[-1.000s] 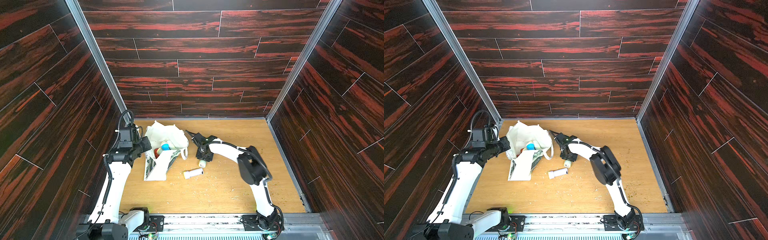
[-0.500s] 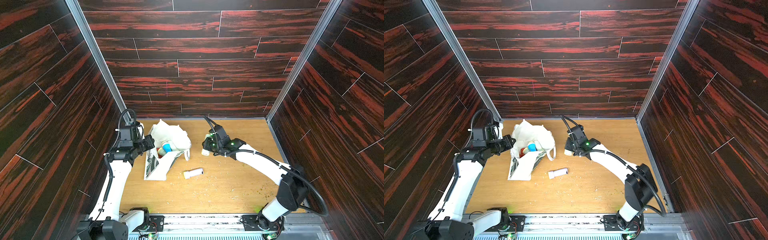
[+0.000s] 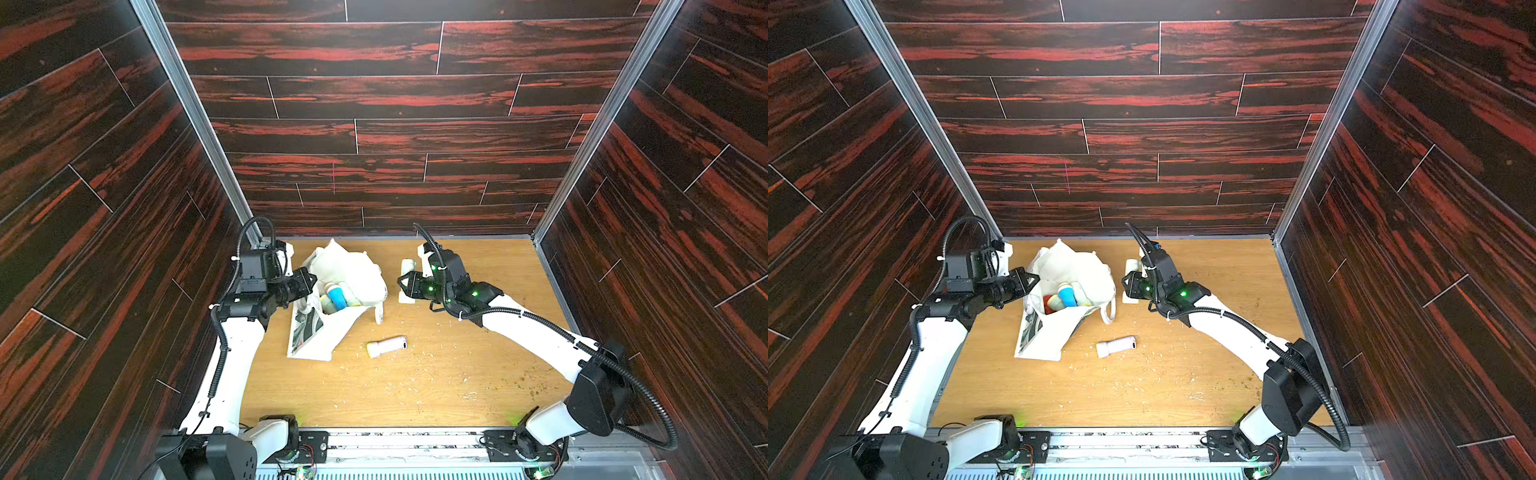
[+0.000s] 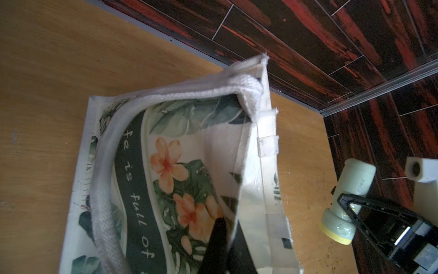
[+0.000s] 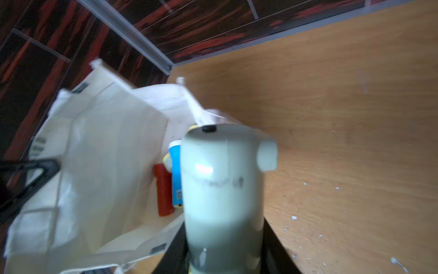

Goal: Put the flashlights into the tote bags
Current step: Place the flashlight in the canvas bag.

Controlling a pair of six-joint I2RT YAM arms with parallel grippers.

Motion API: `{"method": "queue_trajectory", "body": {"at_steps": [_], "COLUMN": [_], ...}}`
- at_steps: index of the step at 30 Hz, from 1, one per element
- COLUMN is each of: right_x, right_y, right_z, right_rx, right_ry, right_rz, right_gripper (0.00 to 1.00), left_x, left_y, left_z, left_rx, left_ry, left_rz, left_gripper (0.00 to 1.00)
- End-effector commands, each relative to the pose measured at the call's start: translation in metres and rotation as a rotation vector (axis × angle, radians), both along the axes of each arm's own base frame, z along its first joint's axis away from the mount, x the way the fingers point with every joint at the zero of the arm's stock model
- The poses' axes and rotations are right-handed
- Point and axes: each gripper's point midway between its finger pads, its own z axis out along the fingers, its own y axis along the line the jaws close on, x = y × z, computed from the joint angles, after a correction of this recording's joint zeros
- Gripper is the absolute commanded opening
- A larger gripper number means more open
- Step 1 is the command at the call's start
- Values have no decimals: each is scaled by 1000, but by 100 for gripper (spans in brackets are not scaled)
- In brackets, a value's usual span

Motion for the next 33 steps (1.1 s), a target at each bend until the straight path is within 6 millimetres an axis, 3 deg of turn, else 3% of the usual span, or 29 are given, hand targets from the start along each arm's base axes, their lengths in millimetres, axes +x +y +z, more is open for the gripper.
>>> {"method": "queue_trajectory", "body": {"at_steps": [1,14,19,26,33], "right_x": [-5,-5,-11,-23,-22], "right_y": [14,48,70,107,131], "right_z": [32,42,43,22,-11], "right_rx": [66,71,69,26,-127], "right_ry": [-109,-274,-336,-335,-342], "right_rz": [101,267,376,550,591], "right_gripper": [0,0,0,0,0], "left_x": [1,-3,-5,-5,-6], "left_y": [-15,-32,-41,-45,-46], "left_z": [16,17,18,19,20], "left_rx": [-48,-48,-53,-56,-51], "left_ry": [-68,-69,-75,-75,-74], "left_rz": [-75,-146,-178,-194,-196], "left_gripper": [0,0,0,0,0]}}
